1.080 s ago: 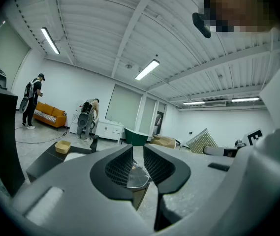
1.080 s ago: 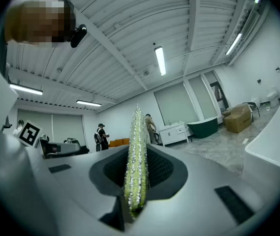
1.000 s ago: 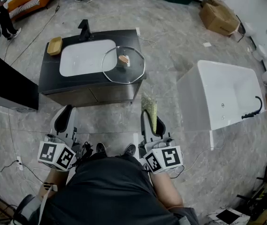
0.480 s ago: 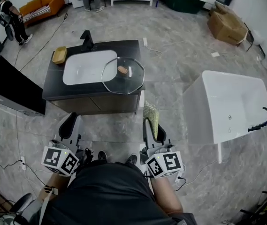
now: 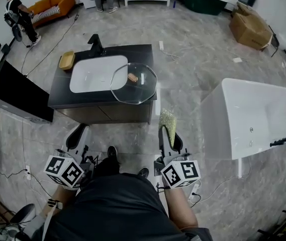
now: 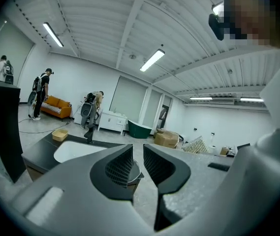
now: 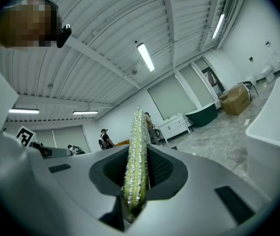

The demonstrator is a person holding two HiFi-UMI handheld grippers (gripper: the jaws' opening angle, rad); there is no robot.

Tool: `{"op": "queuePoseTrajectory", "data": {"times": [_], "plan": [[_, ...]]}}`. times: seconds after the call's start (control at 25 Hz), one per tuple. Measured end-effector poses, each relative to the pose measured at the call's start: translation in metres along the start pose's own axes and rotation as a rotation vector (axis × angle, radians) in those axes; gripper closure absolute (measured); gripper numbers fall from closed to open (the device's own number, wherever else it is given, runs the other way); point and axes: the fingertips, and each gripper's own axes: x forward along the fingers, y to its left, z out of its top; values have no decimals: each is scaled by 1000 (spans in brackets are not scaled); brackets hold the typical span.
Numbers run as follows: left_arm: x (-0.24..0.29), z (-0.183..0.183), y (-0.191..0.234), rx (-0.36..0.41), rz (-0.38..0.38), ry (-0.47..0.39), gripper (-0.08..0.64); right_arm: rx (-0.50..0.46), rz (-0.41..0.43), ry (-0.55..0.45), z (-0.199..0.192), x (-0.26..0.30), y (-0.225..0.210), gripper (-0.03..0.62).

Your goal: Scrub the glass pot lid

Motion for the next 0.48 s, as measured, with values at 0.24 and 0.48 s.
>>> {"op": "queuePoseTrajectory", "data": {"times": [0.24, 0.48], "plan": [[46, 7, 35, -9, -42, 18, 491, 12, -59, 18, -8, 43, -10, 537], [138, 37, 84, -13, -209, 54, 489, -12, -219, 37, -9, 109, -14, 537]]}}
